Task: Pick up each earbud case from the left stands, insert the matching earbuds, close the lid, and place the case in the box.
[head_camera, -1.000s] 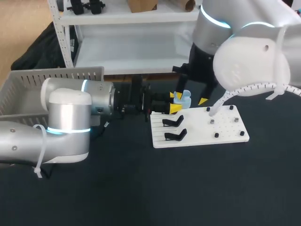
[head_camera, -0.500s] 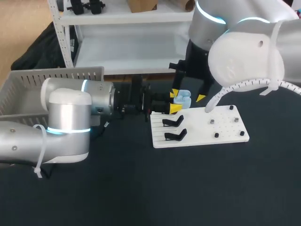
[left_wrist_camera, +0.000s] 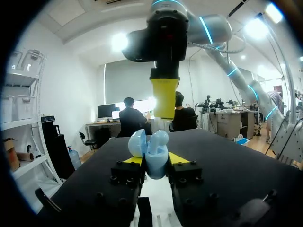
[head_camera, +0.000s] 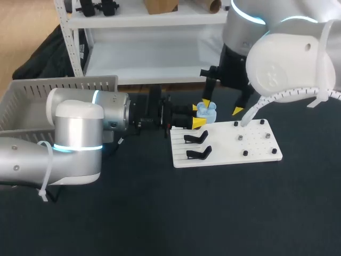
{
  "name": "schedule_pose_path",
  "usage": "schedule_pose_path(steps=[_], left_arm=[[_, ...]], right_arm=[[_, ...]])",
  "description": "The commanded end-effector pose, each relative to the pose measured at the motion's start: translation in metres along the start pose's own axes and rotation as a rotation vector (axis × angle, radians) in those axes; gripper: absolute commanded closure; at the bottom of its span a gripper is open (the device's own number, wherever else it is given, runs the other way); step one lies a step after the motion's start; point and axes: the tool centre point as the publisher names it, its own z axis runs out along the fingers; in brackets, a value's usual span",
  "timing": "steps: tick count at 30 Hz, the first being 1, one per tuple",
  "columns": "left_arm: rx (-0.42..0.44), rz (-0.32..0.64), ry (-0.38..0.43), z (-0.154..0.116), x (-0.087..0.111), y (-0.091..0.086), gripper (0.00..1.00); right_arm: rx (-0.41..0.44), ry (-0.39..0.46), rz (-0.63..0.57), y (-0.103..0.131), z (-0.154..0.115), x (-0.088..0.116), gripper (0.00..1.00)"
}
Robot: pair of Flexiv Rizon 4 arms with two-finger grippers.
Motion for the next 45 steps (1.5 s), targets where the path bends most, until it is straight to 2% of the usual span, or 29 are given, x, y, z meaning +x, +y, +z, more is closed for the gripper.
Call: schedule_pose_path(steps=[1, 16, 35, 40, 45], left_arm=[[-0.003, 0.001, -0.001, 0.0, 0.0, 0.0, 1.0], [-0.003, 0.001, -0.001, 0.0, 0.0, 0.0, 1.0], [-0.003, 0.001, -0.001, 0.0, 0.0, 0.0, 1.0], [-0.003, 0.001, -0.001, 0.0, 0.0, 0.0, 1.0], [-0.003, 0.001, -0.001, 0.0, 0.0, 0.0, 1.0]], right_arm=[[0.003, -0.001, 0.004, -0.002, 0.005, -0.001, 0.31], [0.006, 0.026, 0.014, -0.008, 0.019, -0.003, 0.33], [-0.008, 0.033, -0.015, 0.008, 0.019, -0.01, 0.33], [-0.025, 0.013, -0.008, 0.008, 0.003, -0.009, 0.26], [-0.059, -0.006, 0.017, 0.006, -0.007, -0.021, 0.07]])
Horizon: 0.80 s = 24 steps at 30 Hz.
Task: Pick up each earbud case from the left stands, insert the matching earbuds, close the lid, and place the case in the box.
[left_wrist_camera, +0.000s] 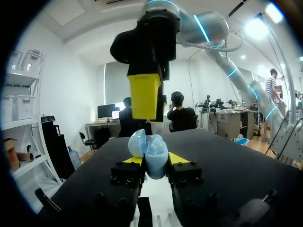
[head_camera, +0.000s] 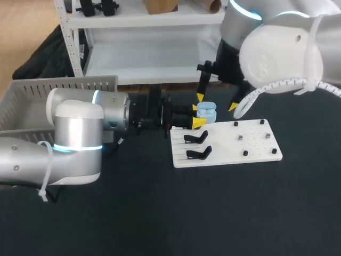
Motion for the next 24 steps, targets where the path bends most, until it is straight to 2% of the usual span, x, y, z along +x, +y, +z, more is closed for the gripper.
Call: schedule_pose_path(steps=[1, 3, 9, 13, 20, 24], left_arm=[[-0.002, 0.001, -0.001, 0.0, 0.0, 0.0, 1.0], [-0.002, 0.001, -0.001, 0.0, 0.0, 0.0, 1.0], [-0.002, 0.001, -0.001, 0.0, 0.0, 0.0, 1.0], [-0.002, 0.001, -0.001, 0.0, 0.0, 0.0, 1.0], [-0.002, 0.001, -0.001, 0.0, 0.0, 0.0, 1.0], [-0.002, 0.001, -0.001, 0.0, 0.0, 0.0, 1.0]], right_arm=[[-0.016, -0.02, 0.008, -0.007, -0.007, -0.005, 0.04], [-0.017, -0.03, 0.011, -0.006, -0.009, -0.011, 0.0], [0.017, -0.028, 0.028, -0.012, 0.002, -0.035, 0.0], [0.038, -0.016, 0.039, -0.016, 0.009, -0.043, 0.0], [0.057, 0.028, 0.052, -0.025, 0.023, -0.042, 0.0], [0.063, 0.056, 0.057, -0.031, 0.029, -0.034, 0.0]])
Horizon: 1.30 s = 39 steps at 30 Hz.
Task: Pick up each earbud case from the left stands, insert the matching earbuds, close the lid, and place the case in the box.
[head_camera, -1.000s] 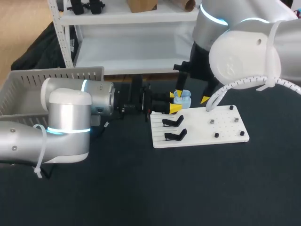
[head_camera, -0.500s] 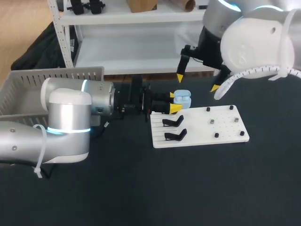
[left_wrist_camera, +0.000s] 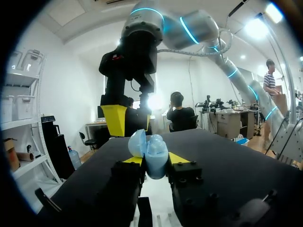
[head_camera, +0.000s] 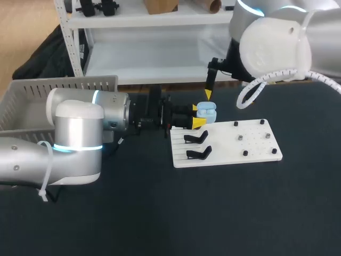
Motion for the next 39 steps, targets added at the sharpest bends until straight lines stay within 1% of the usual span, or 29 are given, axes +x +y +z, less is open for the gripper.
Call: schedule_pose_path(steps=[1, 15, 16, 18, 21, 23, 26, 27, 29, 32, 36, 39], left_arm=[[-0.002, 0.001, -0.001, 0.0, 0.0, 0.0, 1.0], [-0.002, 0.001, -0.001, 0.0, 0.0, 0.0, 1.0], [-0.002, 0.001, -0.001, 0.0, 0.0, 0.0, 1.0], [-0.002, 0.001, -0.001, 0.0, 0.0, 0.0, 1.0], [-0.002, 0.001, -0.001, 0.0, 0.0, 0.0, 1.0], [-0.002, 0.001, -0.001, 0.0, 0.0, 0.0, 1.0], [-0.002, 0.001, -0.001, 0.0, 0.0, 0.0, 1.0], [-0.019, -0.005, -0.009, -0.006, -0.002, 0.003, 1.0], [-0.072, -0.005, -0.016, -0.022, -0.008, 0.01, 1.0], [-0.155, 0.014, -0.006, -0.05, -0.019, 0.02, 1.0], [-0.245, 0.05, 0.014, -0.086, -0.033, 0.029, 1.0], [-0.318, 0.068, 0.027, -0.111, -0.04, 0.035, 1.0]], right_arm=[[0.001, 0.025, -0.001, -0.001, 0.004, 0.002, 0.0], [-0.019, 0.066, -0.005, -0.008, -0.005, 0.036, 0.0], [-0.021, 0.06, -0.006, -0.008, -0.006, 0.037, 0.0], [-0.034, 0.021, -0.005, -0.01, -0.013, 0.036, 0.0], [-0.076, -0.055, -0.009, -0.012, -0.032, 0.034, 0.0], [-0.115, -0.092, -0.048, -0.012, -0.047, 0.036, 0.0], [-0.175, -0.1, -0.145, -0.01, -0.065, 0.042, 0.0], [-0.196, -0.106, -0.173, -0.01, -0.071, 0.046, 0.0], [-0.197, -0.13, -0.201, -0.011, -0.08, 0.053, 0.0], [-0.156, -0.161, -0.227, -0.014, -0.085, 0.059, 0.0], [-0.144, -0.154, -0.196, -0.025, -0.083, 0.059, 0.0], [-0.159, -0.144, -0.163, -0.033, -0.08, 0.06, 0.0]])
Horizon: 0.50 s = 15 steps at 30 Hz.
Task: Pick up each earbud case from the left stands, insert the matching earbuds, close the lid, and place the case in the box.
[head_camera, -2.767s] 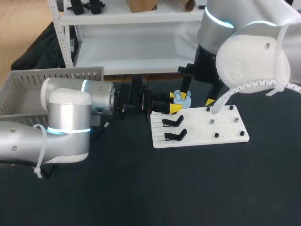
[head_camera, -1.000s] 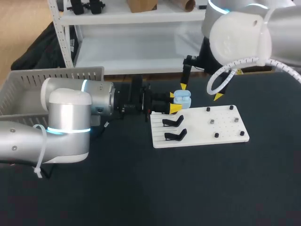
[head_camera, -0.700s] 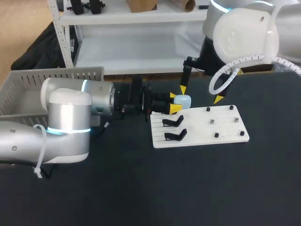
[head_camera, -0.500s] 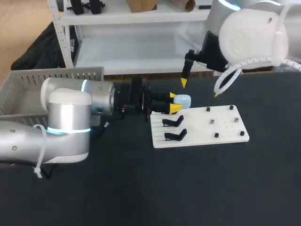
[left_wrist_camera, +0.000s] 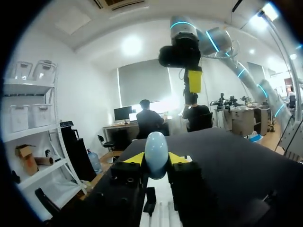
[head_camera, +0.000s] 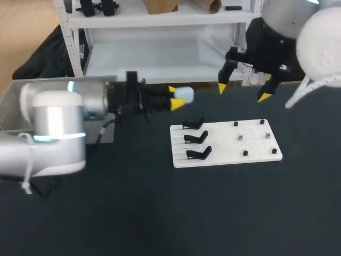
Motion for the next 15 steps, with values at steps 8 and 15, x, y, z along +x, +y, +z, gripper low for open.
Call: schedule_pose_path(steps=[8, 15], left_arm=[[-0.338, 0.047, 0.126, -0.099, -0.024, 0.021, 1.0], [-0.535, -0.001, 0.228, -0.142, -0.011, 0.051, 1.0]], right_arm=[[-0.022, -0.078, 0.018, -0.01, 0.001, 0.007, 0.0], [-0.022, -0.078, 0.018, -0.01, 0.001, 0.007, 0.0]])
